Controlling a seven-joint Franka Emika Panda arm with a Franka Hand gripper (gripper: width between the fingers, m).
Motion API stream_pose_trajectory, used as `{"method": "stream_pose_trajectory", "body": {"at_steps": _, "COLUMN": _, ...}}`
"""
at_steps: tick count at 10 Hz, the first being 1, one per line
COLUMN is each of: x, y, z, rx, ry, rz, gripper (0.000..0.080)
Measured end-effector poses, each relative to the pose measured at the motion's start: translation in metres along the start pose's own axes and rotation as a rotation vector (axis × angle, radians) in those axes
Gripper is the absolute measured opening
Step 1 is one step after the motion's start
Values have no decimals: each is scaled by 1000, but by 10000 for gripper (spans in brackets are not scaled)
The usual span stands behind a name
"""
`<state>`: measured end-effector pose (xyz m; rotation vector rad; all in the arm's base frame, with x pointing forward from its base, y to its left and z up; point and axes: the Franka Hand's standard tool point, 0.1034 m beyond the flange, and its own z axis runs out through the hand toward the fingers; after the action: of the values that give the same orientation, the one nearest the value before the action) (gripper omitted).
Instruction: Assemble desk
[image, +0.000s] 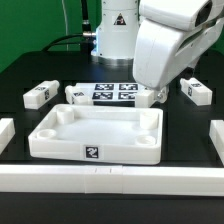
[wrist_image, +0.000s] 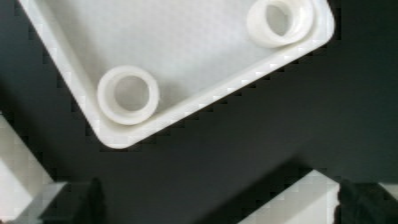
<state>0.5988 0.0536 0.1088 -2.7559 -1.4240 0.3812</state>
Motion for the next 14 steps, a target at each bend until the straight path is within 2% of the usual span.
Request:
{"method": "stream_pose_trajectory", "body": {"at_steps": 5, "x": 0, "y": 1, "z": 1, "rx": -2, "ry": 4, "rz": -2, "gripper": 650}}
{"method": "stream_pose_trajectory", "body": {"at_steps": 6, "x": -7, "y": 3, "z": 7, "rx": -36, "ry": 43, "rz": -83, "gripper": 650}}
{"method": "stream_pose_trajectory", "body": {"at_steps": 7, "x": -24, "y": -1, "z": 16, "rx": -69, "ry": 76, "rz": -160, "gripper": 650}}
{"method": "stream_pose_trajectory", "body": {"at_steps": 9, "x": -56, "y": 2, "z": 31, "rx": -105, "ry": 118, "rz": -315, "gripper": 650}}
{"method": "stream_pose_trajectory", "body": {"at_steps": 10, "x": -63, "y": 1, "z": 38, "rx": -104, "ry": 122, "rz": -311, "gripper": 650}}
{"method": "stream_pose_trajectory", "body": {"at_steps": 14, "x": -62, "y": 0, "z": 39, "rx": -101, "ry": 120, "rz": -312, "gripper": 650}}
